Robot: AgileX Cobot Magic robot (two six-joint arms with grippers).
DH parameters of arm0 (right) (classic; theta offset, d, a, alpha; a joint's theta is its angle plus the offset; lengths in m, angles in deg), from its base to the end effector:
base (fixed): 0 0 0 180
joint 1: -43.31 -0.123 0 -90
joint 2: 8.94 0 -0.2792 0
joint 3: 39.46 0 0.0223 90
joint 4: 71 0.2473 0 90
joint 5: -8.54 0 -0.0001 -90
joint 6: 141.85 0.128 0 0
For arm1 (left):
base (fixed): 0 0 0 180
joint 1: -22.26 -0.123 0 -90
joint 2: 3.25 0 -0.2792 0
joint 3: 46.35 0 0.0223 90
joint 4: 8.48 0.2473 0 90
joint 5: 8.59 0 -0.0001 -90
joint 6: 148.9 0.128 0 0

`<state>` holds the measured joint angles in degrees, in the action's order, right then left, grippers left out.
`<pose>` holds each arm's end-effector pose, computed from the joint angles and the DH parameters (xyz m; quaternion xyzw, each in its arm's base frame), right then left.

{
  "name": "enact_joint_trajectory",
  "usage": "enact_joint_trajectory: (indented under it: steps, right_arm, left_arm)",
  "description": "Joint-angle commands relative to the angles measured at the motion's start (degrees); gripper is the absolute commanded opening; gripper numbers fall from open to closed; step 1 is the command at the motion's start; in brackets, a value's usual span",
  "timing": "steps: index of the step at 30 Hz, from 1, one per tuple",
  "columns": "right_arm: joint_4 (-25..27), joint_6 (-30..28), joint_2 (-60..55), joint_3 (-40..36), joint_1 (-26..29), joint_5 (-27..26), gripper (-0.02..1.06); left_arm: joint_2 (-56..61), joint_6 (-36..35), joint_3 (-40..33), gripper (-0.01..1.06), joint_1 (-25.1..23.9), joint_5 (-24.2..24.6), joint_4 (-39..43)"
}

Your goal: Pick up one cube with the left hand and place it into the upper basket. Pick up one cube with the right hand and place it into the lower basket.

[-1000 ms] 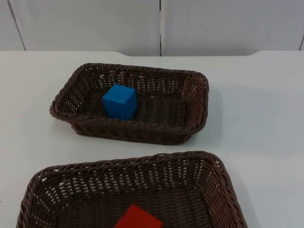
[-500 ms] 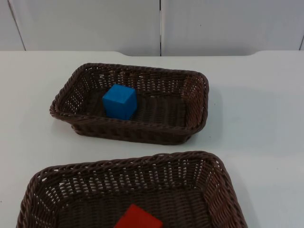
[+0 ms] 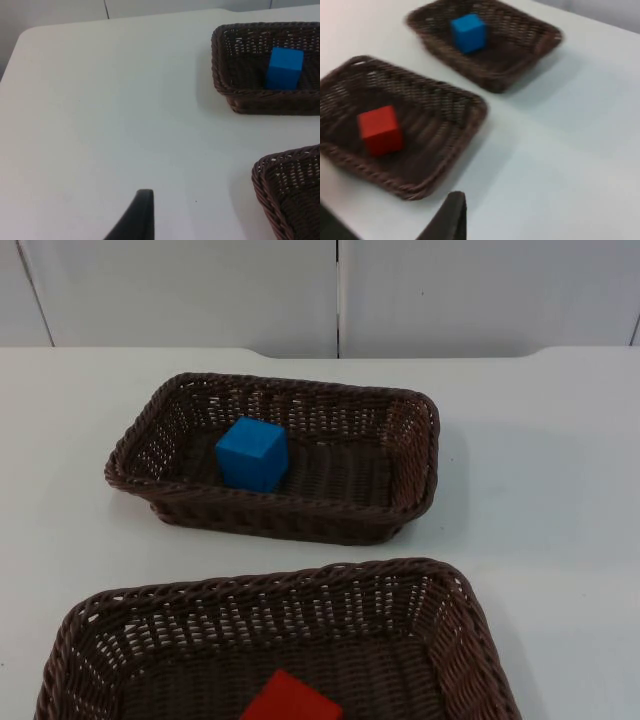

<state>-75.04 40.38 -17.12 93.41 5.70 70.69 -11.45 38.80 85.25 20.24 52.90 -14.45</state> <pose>0.0268 0.0106 0.2629 -0.2576 0.8144 0.1437 0.4997 0.0308 -0.0106 0.2577 0.0447 0.8552 -0.0083 0.5162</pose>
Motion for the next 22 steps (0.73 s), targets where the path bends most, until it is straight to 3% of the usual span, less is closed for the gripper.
enact_joint_trajectory:
  steps: [1,15,22]
  right_arm:
    - [0.29,0.03,0.22,-0.43,3.99,-0.39,1.05]
    - [0.29,0.03,0.22,-0.43,25.77,-0.39,1.05]
    - [0.29,0.03,0.22,-0.43,30.95,-0.39,1.05]
  left_arm:
    - [0.24,-0.39,-0.2,1.05,-0.1,0.2,0.21]
    - [0.24,-0.39,-0.2,1.05,-0.1,0.2,0.21]
    - [0.24,-0.39,-0.2,1.05,-0.1,0.2,0.21]
